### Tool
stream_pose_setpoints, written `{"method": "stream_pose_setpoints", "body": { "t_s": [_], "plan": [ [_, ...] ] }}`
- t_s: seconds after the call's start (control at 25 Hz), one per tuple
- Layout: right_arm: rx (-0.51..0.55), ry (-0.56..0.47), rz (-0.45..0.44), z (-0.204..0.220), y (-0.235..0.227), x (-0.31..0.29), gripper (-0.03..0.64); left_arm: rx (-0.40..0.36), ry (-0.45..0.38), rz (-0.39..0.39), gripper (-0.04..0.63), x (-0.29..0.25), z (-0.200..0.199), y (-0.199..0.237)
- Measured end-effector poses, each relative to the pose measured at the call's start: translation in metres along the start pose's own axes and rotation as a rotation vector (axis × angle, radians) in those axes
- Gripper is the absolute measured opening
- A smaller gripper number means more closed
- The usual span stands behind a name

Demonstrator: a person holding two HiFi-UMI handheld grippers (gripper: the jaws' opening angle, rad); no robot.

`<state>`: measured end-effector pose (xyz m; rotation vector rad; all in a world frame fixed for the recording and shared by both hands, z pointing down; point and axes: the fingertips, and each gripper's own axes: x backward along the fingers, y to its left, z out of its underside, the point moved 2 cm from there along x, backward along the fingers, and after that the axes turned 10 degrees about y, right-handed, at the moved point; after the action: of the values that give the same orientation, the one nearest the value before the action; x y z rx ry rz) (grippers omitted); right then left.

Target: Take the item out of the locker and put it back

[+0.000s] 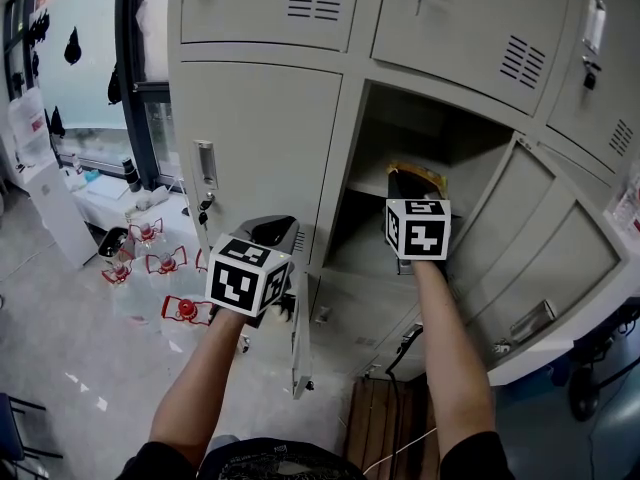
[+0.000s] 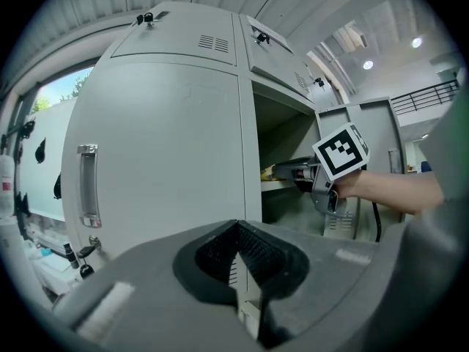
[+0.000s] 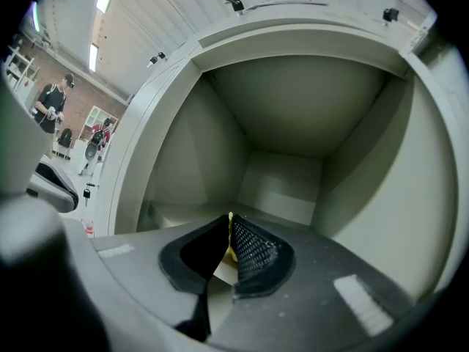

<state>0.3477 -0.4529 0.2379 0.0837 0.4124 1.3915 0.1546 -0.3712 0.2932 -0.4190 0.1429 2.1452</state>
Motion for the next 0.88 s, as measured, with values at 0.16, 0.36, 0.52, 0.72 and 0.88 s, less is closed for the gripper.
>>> {"method": "stream_pose_setpoints", "body": {
  "t_s": [0.16, 0.36, 0.52, 0.72, 0.88],
  "plan": [
    [-0.004, -0.002, 0.006, 0.000, 0.000, 0.000, 0.038, 0.000, 0.000, -0.004, 0.005, 0.002, 0.001, 0.004],
    [-0.015, -0.010, 0.004, 0.000, 0.002, 0.000, 0.070, -0.003, 0.000, -0.002, 0.005, 0.003, 0.001, 0.005],
    [-0.015, -0.012, 0.002, -0.001, 0.005, 0.001, 0.100, -0.004, 0.003, 0.001, 0.005, 0.004, 0.002, 0.008],
    [-0.005, -0.005, 0.006, -0.002, 0.009, 0.003, 0.131, -0.002, 0.003, 0.014, 0.005, 0.006, 0.003, 0.012],
    [-0.007, -0.004, 0.022, -0.003, 0.010, 0.007, 0.138, -0.004, 0.000, 0.029, 0.005, 0.009, 0.003, 0.014]
  ]
}}
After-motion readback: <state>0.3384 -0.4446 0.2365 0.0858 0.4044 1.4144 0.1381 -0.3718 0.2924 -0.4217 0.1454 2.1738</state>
